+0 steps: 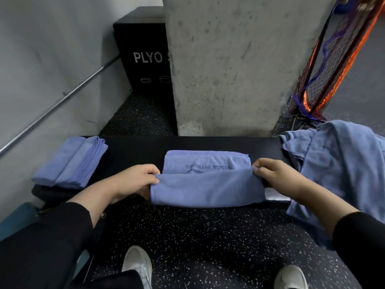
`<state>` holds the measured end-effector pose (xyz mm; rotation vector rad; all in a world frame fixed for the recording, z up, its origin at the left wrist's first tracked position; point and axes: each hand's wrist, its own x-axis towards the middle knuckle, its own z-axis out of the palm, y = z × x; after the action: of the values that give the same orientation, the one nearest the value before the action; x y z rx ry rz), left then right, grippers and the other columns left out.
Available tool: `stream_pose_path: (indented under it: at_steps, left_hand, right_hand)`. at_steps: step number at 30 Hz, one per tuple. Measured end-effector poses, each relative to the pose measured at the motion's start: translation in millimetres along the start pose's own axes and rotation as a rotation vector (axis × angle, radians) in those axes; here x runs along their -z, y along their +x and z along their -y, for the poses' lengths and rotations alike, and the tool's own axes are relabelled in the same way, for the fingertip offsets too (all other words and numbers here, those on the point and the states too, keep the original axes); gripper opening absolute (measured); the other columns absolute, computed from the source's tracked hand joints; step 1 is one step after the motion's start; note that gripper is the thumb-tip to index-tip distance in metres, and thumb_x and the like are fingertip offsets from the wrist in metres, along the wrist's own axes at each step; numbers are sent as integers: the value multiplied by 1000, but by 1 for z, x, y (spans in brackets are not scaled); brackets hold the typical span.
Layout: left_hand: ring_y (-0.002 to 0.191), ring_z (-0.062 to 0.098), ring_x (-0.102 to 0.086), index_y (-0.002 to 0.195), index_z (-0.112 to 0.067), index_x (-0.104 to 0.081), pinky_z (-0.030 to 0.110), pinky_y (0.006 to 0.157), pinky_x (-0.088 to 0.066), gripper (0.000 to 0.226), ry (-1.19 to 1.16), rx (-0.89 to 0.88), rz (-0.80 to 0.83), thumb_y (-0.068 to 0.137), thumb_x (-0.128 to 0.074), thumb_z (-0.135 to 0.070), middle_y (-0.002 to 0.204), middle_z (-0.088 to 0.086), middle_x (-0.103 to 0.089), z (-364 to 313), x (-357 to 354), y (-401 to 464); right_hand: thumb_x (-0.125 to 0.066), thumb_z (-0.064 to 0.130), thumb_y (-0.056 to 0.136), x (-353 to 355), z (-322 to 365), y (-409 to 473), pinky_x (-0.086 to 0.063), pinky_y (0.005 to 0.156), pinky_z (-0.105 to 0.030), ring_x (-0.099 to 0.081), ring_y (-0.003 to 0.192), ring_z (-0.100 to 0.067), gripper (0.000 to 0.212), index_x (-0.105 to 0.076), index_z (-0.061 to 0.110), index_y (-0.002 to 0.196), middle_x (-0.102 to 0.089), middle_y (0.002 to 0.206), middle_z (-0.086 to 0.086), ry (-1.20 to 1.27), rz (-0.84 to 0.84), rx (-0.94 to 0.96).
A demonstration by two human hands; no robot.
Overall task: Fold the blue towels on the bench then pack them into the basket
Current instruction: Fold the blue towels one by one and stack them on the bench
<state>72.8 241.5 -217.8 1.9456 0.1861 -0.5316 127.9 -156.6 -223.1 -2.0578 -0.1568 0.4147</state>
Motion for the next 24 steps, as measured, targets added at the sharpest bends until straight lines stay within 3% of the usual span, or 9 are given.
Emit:
stream_pose_path:
  at_steps: [5,8,10,13,17,20,22,24]
  left_hand:
    - [68,20,-59,92,-10,-66,35,62,-51,11,-15,-114,-337,93,-57,-4,73,8,-65,-20,4,29]
    - [73,20,-62,98,-18,-64,39,67,-52,10,-8,-168,-479,96,-58,-10,85,14,-71,-32,7,58]
    - [83,19,-63,112,-20,-62,41,77,-51,13,102,-178,-546,99,-59,-19,95,15,-70,-35,8,79]
    - [114,25,-57,142,-24,-47,44,95,-48,44,542,-88,-624,100,-59,-33,127,7,-60,-32,2,97]
    - [133,26,-47,148,-25,-46,44,108,-36,49,863,-356,-520,101,-56,-33,147,1,-49,-20,-24,97]
    - [148,18,-31,153,-28,-41,39,119,-21,52,1019,-424,-325,103,-49,-42,161,-3,-35,-8,-44,95]
    - [155,12,-11,159,-32,-25,38,124,-7,57,1095,-364,-207,106,-35,-50,169,-6,-14,2,-52,96]
    - [155,7,8,161,-35,-9,41,126,2,61,1110,-309,-130,106,-24,-55,170,-11,5,8,-52,94]
  right_hand:
    - [-60,17,99,-2,13,36,-48,65,-37,-52,64,-15,17,-68,14,85,-59,63,1,101,-314,27]
    - [-60,22,98,-3,18,68,-55,72,-45,-56,66,-19,14,-70,15,90,-65,71,-2,-1,-438,11]
    - [-62,25,97,-4,17,87,-54,85,-44,-63,83,-24,19,-70,12,107,-71,90,-7,-124,-459,-6]
    - [-67,38,93,-13,14,99,-46,101,-42,-57,119,-34,52,-55,12,137,-62,127,-14,-406,-452,-56]
    - [-65,33,94,-40,22,84,-45,99,-53,-52,123,-37,44,-59,14,133,-56,134,-11,-601,-474,175]
    - [-60,24,97,-73,28,68,-43,104,-42,-56,121,-34,36,-62,9,130,-59,134,-11,-604,-346,338]
    - [-50,30,103,-96,22,59,-28,115,-37,-43,140,-27,46,-49,11,145,-44,153,-9,-617,-160,240]
    - [-36,43,106,-107,8,55,-10,124,-42,-14,154,-19,59,-24,19,158,-15,168,-1,-725,-20,120]
